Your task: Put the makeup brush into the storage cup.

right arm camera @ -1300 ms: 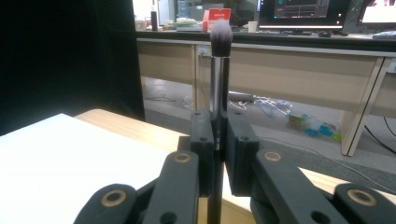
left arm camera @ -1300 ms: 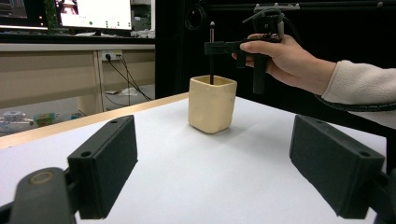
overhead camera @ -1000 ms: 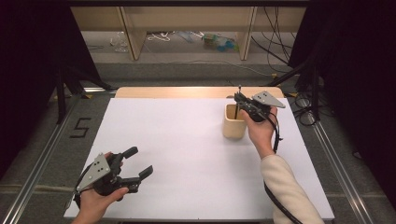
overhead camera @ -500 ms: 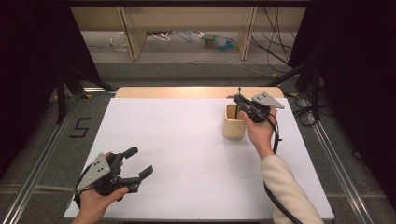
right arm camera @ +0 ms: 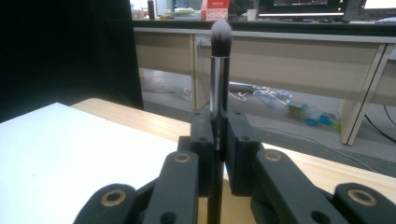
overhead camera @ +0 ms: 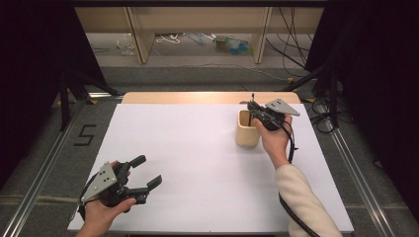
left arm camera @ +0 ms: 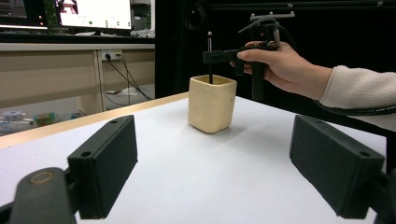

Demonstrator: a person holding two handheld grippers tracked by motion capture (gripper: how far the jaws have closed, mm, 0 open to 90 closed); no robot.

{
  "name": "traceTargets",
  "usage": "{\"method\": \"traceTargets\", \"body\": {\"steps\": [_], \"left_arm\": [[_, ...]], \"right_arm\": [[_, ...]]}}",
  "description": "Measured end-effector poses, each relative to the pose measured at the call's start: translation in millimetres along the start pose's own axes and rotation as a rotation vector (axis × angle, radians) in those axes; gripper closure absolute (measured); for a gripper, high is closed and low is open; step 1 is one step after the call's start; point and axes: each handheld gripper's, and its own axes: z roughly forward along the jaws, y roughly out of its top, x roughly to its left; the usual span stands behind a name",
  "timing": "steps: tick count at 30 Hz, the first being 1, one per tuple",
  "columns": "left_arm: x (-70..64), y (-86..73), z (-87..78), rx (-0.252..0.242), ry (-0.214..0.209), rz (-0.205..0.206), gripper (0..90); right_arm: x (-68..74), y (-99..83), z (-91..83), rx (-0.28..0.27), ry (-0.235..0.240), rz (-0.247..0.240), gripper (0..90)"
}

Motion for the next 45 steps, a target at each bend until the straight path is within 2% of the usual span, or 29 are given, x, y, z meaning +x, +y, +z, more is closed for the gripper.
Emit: {"method": "traceTargets", "body": {"steps": [9,11,13,14,16,23,25,26,27,28,29,30,32,33,34,36,40,45], "left_arm": [[0.0,0.0,-0.2,0.001,-0.001,0.001,15.0],[0.1,0.1,-0.2,0.0,0.0,0.0,15.0],[0.2,-0.1,0.2,-0.005,-0.005,0.001,15.0],[0.1,-0.1,0.2,-0.005,-0.004,0.0,15.0],[0.0,0.0,0.0,-0.003,-0.002,0.0,15.0],[0.4,0.0,-0.2,0.0,0.001,0.001,15.0],[0.4,0.0,-0.2,0.0,0.001,0.002,15.0],[0.5,-0.1,-0.1,0.0,0.001,0.001,15.0],[0.5,-0.1,-0.1,0.0,0.001,0.001,15.0],[0.5,-0.1,-0.1,0.001,0.001,0.0,15.0],[0.5,-0.1,-0.1,0.001,0.001,0.0,15.0],[0.5,0.0,-0.1,0.001,0.001,0.001,15.0],[0.5,0.0,-0.2,0.001,0.001,0.0,15.0],[0.5,0.0,-0.2,0.001,0.002,0.001,15.0],[0.5,0.1,-0.4,0.001,0.002,0.0,15.0],[0.7,0.0,-0.3,-0.001,0.0,0.0,15.0],[0.8,-0.2,0.3,-0.003,-0.002,-0.001,15.0],[1.7,0.1,-0.2,-0.002,0.0,0.003,14.9]], "right_arm": [[0.8,-1.6,0.5,0.01,0.001,-0.006,83.5],[0.7,-2.2,1.4,-0.004,-0.003,-0.005,83.5],[0.5,-2.1,0.4,0.014,-0.003,-0.004,83.5],[0.4,-2.7,1.2,-0.002,-0.003,-0.004,83.5],[0.3,-2.3,0.3,0.015,-0.004,-0.006,83.5],[0.2,-2.7,0.4,0.025,0.004,-0.007,82.1],[0.7,-2.2,0.6,0.018,0.002,-0.005,74.3],[1.1,-1.9,1.3,0.006,0.013,0.004,67.6],[1.1,-1.9,1.3,0.006,0.013,0.004,67.6],[2.7,-0.5,1.6,0.014,0.029,-0.001,48.6],[2.7,-0.5,1.6,0.014,0.029,-0.001,48.6],[5.1,0.8,2.7,0.039,0.029,-0.011,31.1],[7.4,2.7,1.4,0.052,0.005,-0.028,23.6],[7.4,2.7,1.4,0.052,0.005,-0.028,23.6],[7.1,4.6,1.1,0.031,-0.013,-0.032,17.5],[6.0,6.5,-1.6,0.05,-0.01,-0.037,16.3],[3.7,5.7,-2.1,0.028,-0.029,-0.035,16.3],[3.9,5.3,-4.2,0.043,-0.034,-0.042,16.3]]}}
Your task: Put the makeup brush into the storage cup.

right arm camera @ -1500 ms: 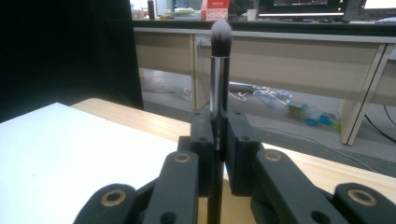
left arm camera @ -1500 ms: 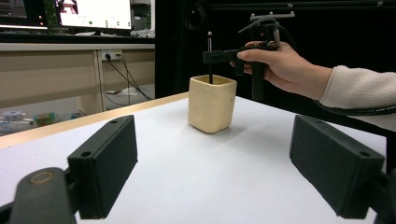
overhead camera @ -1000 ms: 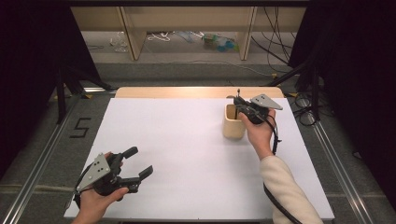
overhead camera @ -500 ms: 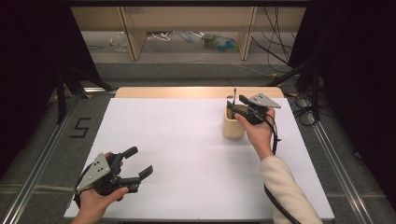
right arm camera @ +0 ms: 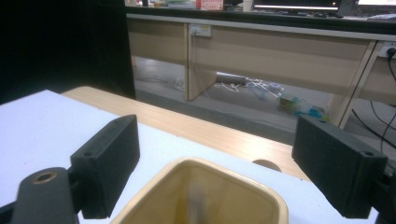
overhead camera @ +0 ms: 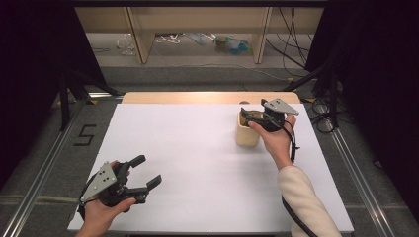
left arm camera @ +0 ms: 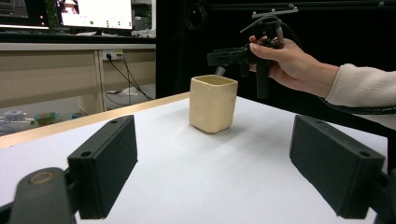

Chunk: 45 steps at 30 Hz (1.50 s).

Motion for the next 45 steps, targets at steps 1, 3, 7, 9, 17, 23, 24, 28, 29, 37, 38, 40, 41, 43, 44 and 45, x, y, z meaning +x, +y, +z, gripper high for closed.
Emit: {"method": "traceTargets", "body": {"steps": [1,3,7,9,17,23,24,28,29,37,38,40,41,43,44,45], "left_arm": [[0.1,0.0,0.0,0.0,0.0,-0.001,15.0],[0.2,0.1,-0.5,0.004,0.004,-0.003,15.0],[0.1,0.5,-1.0,0.0,0.008,-0.006,15.0],[0.3,0.7,-1.2,0.0,0.009,-0.005,15.0],[0.6,0.3,-0.7,-0.005,0.006,-0.007,15.0],[0.2,0.7,-1.2,0.0,0.01,-0.003,15.0],[0.2,0.7,-1.2,0.001,0.01,-0.004,15.0],[0.6,0.7,-1.3,0.001,0.01,-0.002,15.0],[0.6,0.7,-1.4,0.001,0.01,-0.001,15.0],[1.1,0.7,-1.1,-0.004,0.009,0.001,14.9],[1.1,0.8,-1.1,-0.004,0.01,0.002,14.9],[1.4,0.7,-1.1,-0.004,0.013,0.0,14.9],[1.4,0.7,-1.2,-0.004,0.015,-0.001,14.8],[1.4,0.8,-1.3,-0.004,0.015,0.0,14.8],[1.3,1.0,-1.3,-0.004,0.016,0.001,14.8],[1.4,1.1,-1.3,-0.004,0.015,0.003,14.7]], "right_arm": [[0.7,0.3,-0.8,0.009,-0.004,-0.008,16.2],[2.2,0.8,-2.4,-0.001,0.0,-0.001,16.1],[1.9,1.4,-6.0,0.002,0.004,-0.008,16.1],[2.0,0.8,-7.8,0.005,0.008,-0.012,16.1],[2.7,1.6,-17.1,0.014,0.026,0.003,16.1],[4.6,0.2,-22.8,0.011,0.038,-0.007,16.3],[6.0,-0.3,-24.4,0.011,0.042,-0.005,16.3],[8.3,0.1,-29.9,0.015,0.05,-0.003,16.3],[8.0,-0.2,-30.7,0.002,0.052,-0.014,16.3],[8.6,0.0,-42.2,-0.004,0.059,-0.014,16.3],[8.3,-0.2,-43.9,-0.002,0.06,-0.012,16.3],[8.6,-1.1,-47.5,0.001,0.065,0.001,16.2],[7.6,-1.6,-49.1,0.0,0.066,-0.012,16.2],[8.4,-3.0,-52.0,0.006,0.071,-0.011,16.2],[8.4,-3.5,-54.2,0.02,0.071,-0.013,16.1],[8.1,-4.2,-54.8,0.008,0.071,-0.015,16.1]]}}
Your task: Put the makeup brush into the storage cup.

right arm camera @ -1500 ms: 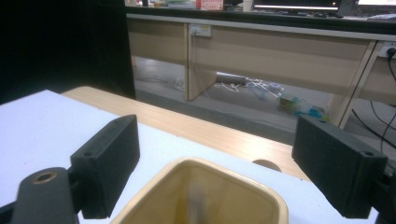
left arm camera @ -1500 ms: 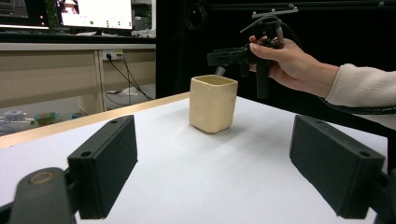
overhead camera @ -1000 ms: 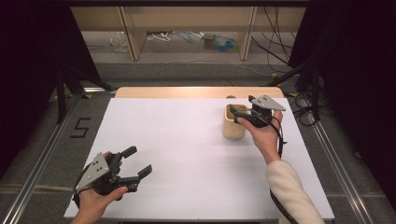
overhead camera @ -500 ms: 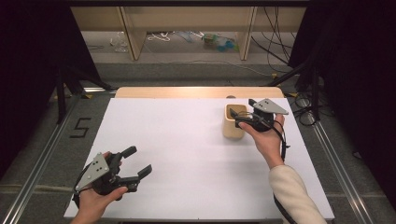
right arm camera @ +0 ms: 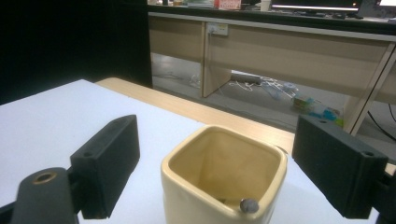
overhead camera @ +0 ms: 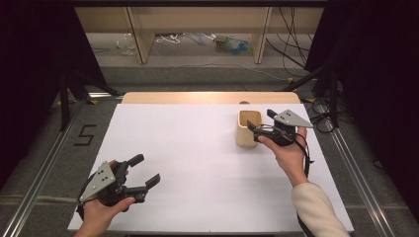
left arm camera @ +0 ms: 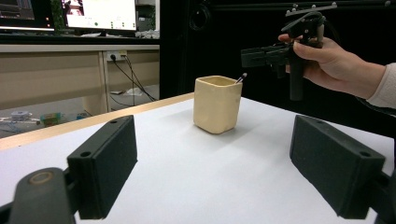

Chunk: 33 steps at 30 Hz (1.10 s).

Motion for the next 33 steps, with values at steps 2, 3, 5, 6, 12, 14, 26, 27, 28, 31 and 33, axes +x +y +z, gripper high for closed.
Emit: {"method": "traceTargets", "body": {"steps": [2,3,5,6,12,14,26,27,28,31,33], "left_arm": [[-0.1,0.1,-0.2,0.001,0.003,0.0,14.6],[-0.1,0.1,-0.2,0.001,0.004,0.0,14.6],[0.1,0.4,-0.3,0.001,0.005,0.003,14.0],[0.1,0.4,-0.3,0.001,0.005,0.003,13.9],[0.4,0.4,-0.3,0.002,0.01,0.002,13.1],[0.4,0.7,-0.4,0.004,0.013,0.004,12.4],[1.5,1.3,-0.8,0.006,0.023,0.009,9.4],[1.6,1.3,-0.7,0.006,0.023,0.008,9.4],[1.5,1.3,-0.8,0.006,0.026,0.006,9.0],[1.6,1.4,-0.9,0.006,0.027,0.007,8.7],[1.8,1.6,-1.2,0.007,0.027,0.009,8.5]], "right_arm": [[0.0,-1.4,-4.2,-0.013,0.004,0.002,16.1],[0.0,-1.4,-4.2,-0.013,0.004,0.002,16.1],[0.6,-1.5,-10.4,-0.011,0.01,0.001,16.2],[0.6,-1.5,-10.4,-0.011,0.01,0.001,16.2],[3.0,-2.0,-26.5,-0.01,0.02,-0.006,16.1],[3.3,-3.1,-30.3,-0.028,0.026,-0.003,16.2],[7.8,-10.3,-54.8,-0.032,0.06,-0.02,16.3],[7.8,-10.3,-54.8,-0.032,0.06,-0.02,16.3],[8.7,-11.0,-58.5,-0.03,0.066,-0.021,16.3],[9.9,-12.3,-61.2,-0.033,0.077,-0.026,16.3],[13.7,-14.4,-64.6,-0.04,0.089,-0.03,16.3]]}}
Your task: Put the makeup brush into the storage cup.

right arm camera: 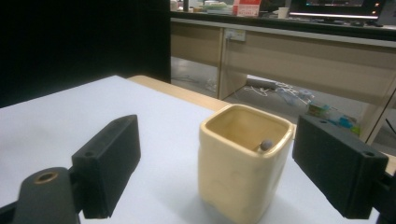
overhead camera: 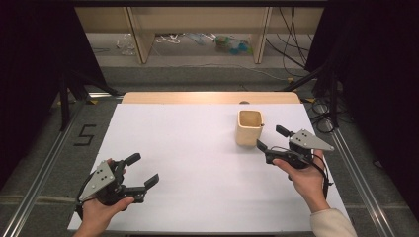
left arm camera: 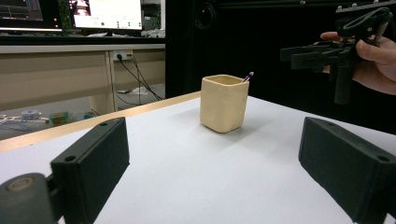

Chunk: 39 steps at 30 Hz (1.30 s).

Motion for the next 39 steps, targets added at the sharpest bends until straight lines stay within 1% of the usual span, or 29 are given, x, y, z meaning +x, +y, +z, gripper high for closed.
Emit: {"method": "traceTargets", "body": {"steps": [1,4,6,8,9,10,11,13,15,16,17,18,19,20,21,23,24,25,27,28,29,30,31,32,33,34,36,38,39], "left_arm": [[0.2,0.0,-0.1,0.0,0.001,-0.001,8.4],[0.5,0.2,-0.2,-0.001,0.001,0.001,8.3],[0.8,0.5,-0.4,-0.004,0.001,0.003,8.2],[0.8,0.8,-0.7,-0.007,0.004,0.002,8.2],[1.3,1.1,-1.2,-0.005,0.007,0.006,8.2],[1.9,1.1,-1.4,-0.004,0.008,0.009,8.2],[2.2,1.1,-1.5,-0.004,0.008,0.01,8.1],[2.7,1.0,-1.4,-0.005,0.009,0.006,8.1],[3.1,1.1,-1.4,-0.007,0.009,0.006,8.1],[3.0,1.1,-1.4,-0.008,0.011,0.003,8.1],[3.4,1.1,-1.5,-0.007,0.014,0.007,8.1],[3.4,1.1,-1.5,-0.007,0.014,0.007,8.0],[3.7,0.9,-1.5,-0.005,0.014,0.006,8.0],[3.7,0.9,-1.5,-0.005,0.014,0.006,8.0],[3.8,0.9,-1.5,-0.005,0.014,0.006,8.0],[4.1,0.9,-1.5,-0.005,0.016,0.006,8.1],[4.2,0.8,-1.6,-0.004,0.018,0.008,8.0],[4.2,0.8,-1.6,-0.004,0.018,0.008,8.1],[4.4,0.6,-1.4,-0.003,0.016,0.006,8.0],[4.2,0.5,-1.4,-0.004,0.018,0.003,8.1],[4.6,0.7,-1.7,-0.005,0.018,0.011,8.1],[4.7,0.8,-1.7,-0.006,0.018,0.012,8.0],[4.7,0.9,-1.8,-0.007,0.019,0.013,8.0],[4.8,0.9,-1.8,-0.007,0.02,0.014,8.0],[5.1,0.7,-1.6,-0.007,0.017,0.013,8.0],[5.0,0.4,-1.6,-0.005,0.017,0.01,8.0],[5.0,0.3,-1.5,-0.005,0.016,0.01,8.0],[5.0,0.1,-1.5,-0.004,0.017,0.01,8.0],[5.1,-0.1,-1.4,-0.002,0.017,0.01,8.0]], "right_arm": [[1.5,0.0,-2.2,0.015,0.002,-0.002,16.3],[4.1,-0.7,-5.2,0.022,0.008,-0.005,16.3],[7.6,-2.0,-8.1,-0.001,0.014,-0.002,16.4],[8.3,-2.5,-9.0,-0.004,0.024,-0.001,16.4],[8.7,-2.5,-11.4,0.007,0.026,-0.007,16.5],[9.6,-3.4,-12.3,-0.008,0.02,-0.005,16.6],[10.1,-4.2,-14.5,-0.004,0.04,-0.006,16.6],[11.3,-5.7,-16.3,-0.011,0.044,-0.007,16.5],[12.8,-7.3,-18.4,-0.01,0.068,-0.006,16.8],[13.6,-8.2,-20.2,-0.004,0.083,-0.008,17.0],[16.7,-10.4,-24.0,0.015,0.108,0.008,17.8],[16.7,-10.4,-24.0,0.015,0.108,0.008,17.8],[19.0,-12.4,-27.1,0.022,0.127,0.005,17.8],[19.8,-14.2,-27.0,-0.009,0.111,-0.007,17.8],[19.8,-14.2,-27.0,-0.009,0.111,-0.007,17.8],[22.2,-16.2,-30.4,0.013,0.136,-0.006,17.7],[24.8,-18.9,-33.3,0.01,0.133,0.006,17.4],[25.3,-20.4,-34.0,0.001,0.148,0.002,17.4],[25.4,-20.9,-35.3,0.008,0.141,-0.004,17.3],[26.7,-22.3,-37.3,0.015,0.136,0.006,17.2],[27.1,-23.2,-37.9,0.011,0.135,0.004,17.2],[27.1,-24.4,-38.8,0.006,0.143,0.0,17.2],[28.1,-25.7,-41.9,0.023,0.142,0.013,17.1],[28.1,-25.7,-41.9,0.023,0.142,0.013,17.1],[27.4,-27.3,-42.9,0.011,0.153,0.008,17.3],[28.0,-28.6,-43.2,-0.007,0.151,0.01,17.3],[29.3,-29.6,-45.6,0.007,0.154,0.005,17.3],[31.5,-30.8,-45.7,-0.002,0.148,0.013,17.3],[32.6,-31.4,-46.1,0.008,0.162,0.014,17.3]]}}
